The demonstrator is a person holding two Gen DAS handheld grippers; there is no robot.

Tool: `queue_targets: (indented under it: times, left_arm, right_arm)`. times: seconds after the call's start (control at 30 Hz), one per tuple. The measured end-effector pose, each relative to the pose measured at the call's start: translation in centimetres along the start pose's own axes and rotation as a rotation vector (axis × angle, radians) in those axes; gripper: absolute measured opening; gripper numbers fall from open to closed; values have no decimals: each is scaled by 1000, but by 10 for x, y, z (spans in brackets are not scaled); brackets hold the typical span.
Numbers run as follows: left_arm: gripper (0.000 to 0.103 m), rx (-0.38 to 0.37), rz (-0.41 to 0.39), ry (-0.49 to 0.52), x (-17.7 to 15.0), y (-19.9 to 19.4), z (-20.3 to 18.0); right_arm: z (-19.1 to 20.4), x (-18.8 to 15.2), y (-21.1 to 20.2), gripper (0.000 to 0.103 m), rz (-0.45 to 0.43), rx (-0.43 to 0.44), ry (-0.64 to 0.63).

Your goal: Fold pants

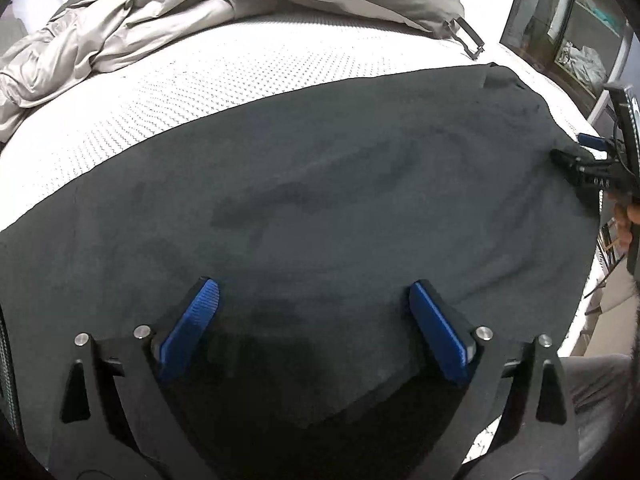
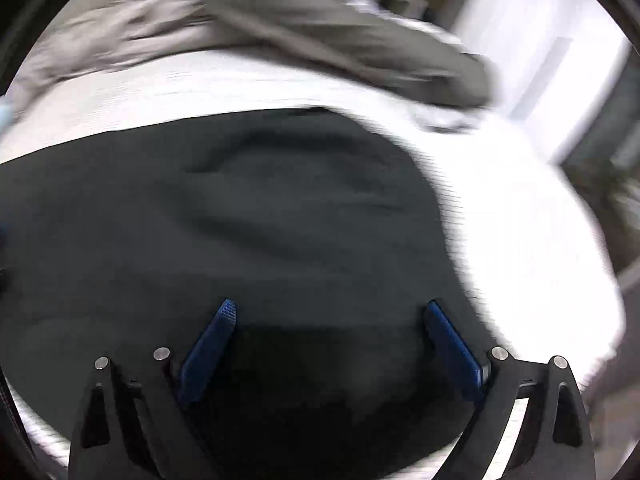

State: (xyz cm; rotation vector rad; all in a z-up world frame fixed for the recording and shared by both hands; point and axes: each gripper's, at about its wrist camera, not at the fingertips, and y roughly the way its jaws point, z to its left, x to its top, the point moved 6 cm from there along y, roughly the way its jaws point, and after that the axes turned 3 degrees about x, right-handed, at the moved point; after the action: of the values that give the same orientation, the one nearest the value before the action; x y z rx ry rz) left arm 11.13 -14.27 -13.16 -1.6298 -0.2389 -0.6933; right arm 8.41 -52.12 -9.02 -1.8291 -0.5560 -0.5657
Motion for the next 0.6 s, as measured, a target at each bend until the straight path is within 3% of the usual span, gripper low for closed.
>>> queue_targets:
  times: [0.1, 0.17, 0.23, 0.3, 0.33, 0.4, 0.5, 0.6]
  left_arm:
    - [98, 20, 9, 6, 1, 2, -1]
    - [97, 32, 16, 4, 4, -4, 0]
    - [94, 20, -19, 3, 11, -16, -6]
    - [94, -34, -73, 1, 23, -29, -18]
    - [94, -53, -83, 13, 29, -31, -26]
    - [94, -62, -82, 71, 43, -24, -46]
    - [94, -26, -58, 98, 56, 0, -59]
    - [94, -7, 24, 68, 48, 29, -46]
  right_arm:
    - [-23, -16, 10, 96, -5, 123, 148]
    - [-26, -16, 6, 96, -26, 123, 147]
    - [-25, -4, -18, 96, -60, 99, 137]
    - [-7, -1, -54, 96, -151, 175, 140]
    - [7, 2, -62, 96, -154, 214, 122]
    - [44, 15, -67, 96, -144, 296, 40]
    - [83, 19, -49, 96, -94, 334, -11]
    - [89, 12, -16, 96, 16, 295, -53]
